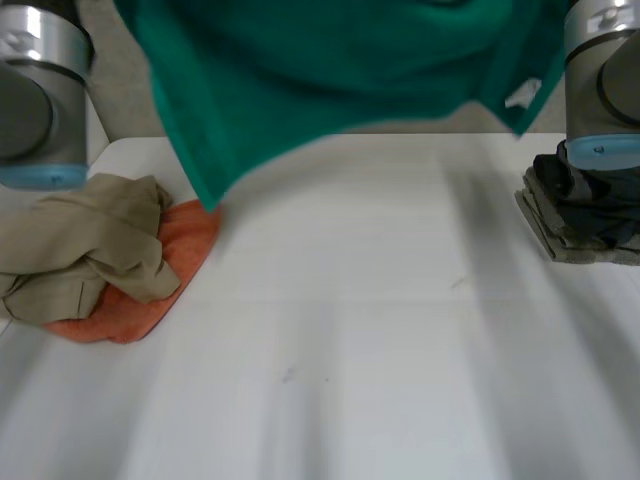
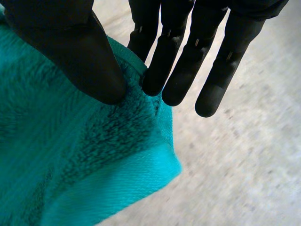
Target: Fold the laundry.
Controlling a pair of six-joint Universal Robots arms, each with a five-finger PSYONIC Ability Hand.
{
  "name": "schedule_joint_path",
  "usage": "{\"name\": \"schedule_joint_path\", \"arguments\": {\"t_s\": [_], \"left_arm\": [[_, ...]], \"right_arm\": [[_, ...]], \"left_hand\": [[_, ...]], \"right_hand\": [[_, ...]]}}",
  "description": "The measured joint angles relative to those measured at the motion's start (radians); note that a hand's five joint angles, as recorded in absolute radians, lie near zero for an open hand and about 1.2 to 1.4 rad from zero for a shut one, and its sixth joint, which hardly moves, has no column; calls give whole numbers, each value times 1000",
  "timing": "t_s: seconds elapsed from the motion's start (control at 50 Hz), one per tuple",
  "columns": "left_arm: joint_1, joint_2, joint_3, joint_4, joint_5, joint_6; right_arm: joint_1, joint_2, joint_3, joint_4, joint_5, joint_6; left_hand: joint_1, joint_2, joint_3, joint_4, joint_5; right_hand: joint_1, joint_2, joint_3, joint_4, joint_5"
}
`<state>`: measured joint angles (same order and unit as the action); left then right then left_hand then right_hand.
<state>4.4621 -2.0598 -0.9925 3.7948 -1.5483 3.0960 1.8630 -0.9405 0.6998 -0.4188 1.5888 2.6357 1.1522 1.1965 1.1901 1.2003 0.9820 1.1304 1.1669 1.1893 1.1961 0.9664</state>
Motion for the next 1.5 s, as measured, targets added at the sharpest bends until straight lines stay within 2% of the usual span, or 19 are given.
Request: {"name": "schedule_joint_path", "arguments": {"t_s": [0.08,0.2,0.36,0.5,0.6,0.62,0.68,0.7,0.82,0.9,1.1,1.2,1.32,1.38,1.4,1.42,1.44,1.46,1.5], "left_arm": [[30,-5,21,7,-21,-86],[39,-12,-58,-12,-26,-97],[32,-14,-366,-107,18,-74],[29,6,-588,-180,71,-28],[37,70,-730,-215,83,75],[41,102,-777,-220,85,126],[45,149,-838,-220,87,206],[46,180,-873,-218,88,263],[33,265,-952,-192,113,454],[22,285,-980,-174,155,547],[10,236,-1027,-136,345,823],[10,144,-985,-133,366,950],[11,44,-906,-136,355,1032],[13,-4,-861,-139,348,1047],[13,-15,-850,-139,347,1049],[12,-25,-840,-140,346,1049],[12,-32,-833,-140,345,1049],[12,-38,-826,-141,343,1049],[10,-45,-818,-141,338,1048]], "right_arm": [[4,-38,58,-46,-5,1],[-1,-58,150,11,-15,-13],[-21,-20,337,366,-67,-65],[-24,-1,543,483,-136,-100],[-24,-14,690,472,-163,-106],[-24,-26,723,463,-166,-106],[-24,-49,768,447,-168,-104],[-24,-60,784,441,-168,-103],[-23,-87,818,418,-168,-99],[-22,-91,822,412,-167,-98],[-22,-89,831,405,-172,-98],[-22,-88,839,404,-174,-98],[-22,-89,846,403,-174,-98],[-23,-89,845,402,-174,-101],[-24,-89,845,403,-174,-102],[-25,-89,843,403,-173,-104],[-25,-90,841,404,-173,-105],[-26,-91,840,406,-172,-106],[-29,-98,835,412,-170,-110]], "left_hand": [[0,0,0,0,0],[0,0,0,0,0],[0,1,1,0,0],[0,1,2,0,0],[-257,-265,-257,-269,-226],[-442,-437,-427,-442,-396],[-590,-593,-583,-600,-556],[-697,-726,-717,-736,-695],[-783,-828,-821,-843,-809],[-783,-828,-821,-843,-809],[-778,-824,-817,-838,-800],[-725,-770,-764,-772,-723],[-693,-738,-732,-739,-691],[-406,-488,-483,-489,-450],[-406,-488,-483,-489,-450],[-199,-292,-289,-297,-261],[-199,-292,-289,-297,-261],[-34,-98,-98,-113,-81],[-16,-65,-64,-69,-43]], "right_hand": [[0,0,0,0,0],[0,0,0,0,0],[0,0,0,1,0],[0,0,1,1,0],[0,0,1,1,0],[0,0,1,1,0],[0,0,1,1,0],[0,0,1,1,0],[0,0,1,1,0],[0,0,1,1,0],[0,0,1,1,0],[0,0,1,1,0],[0,0,1,1,0],[0,0,1,1,0],[0,0,1,1,0],[0,0,1,1,0],[0,0,1,1,0],[0,0,1,1,0],[0,0,1,1,0]]}}
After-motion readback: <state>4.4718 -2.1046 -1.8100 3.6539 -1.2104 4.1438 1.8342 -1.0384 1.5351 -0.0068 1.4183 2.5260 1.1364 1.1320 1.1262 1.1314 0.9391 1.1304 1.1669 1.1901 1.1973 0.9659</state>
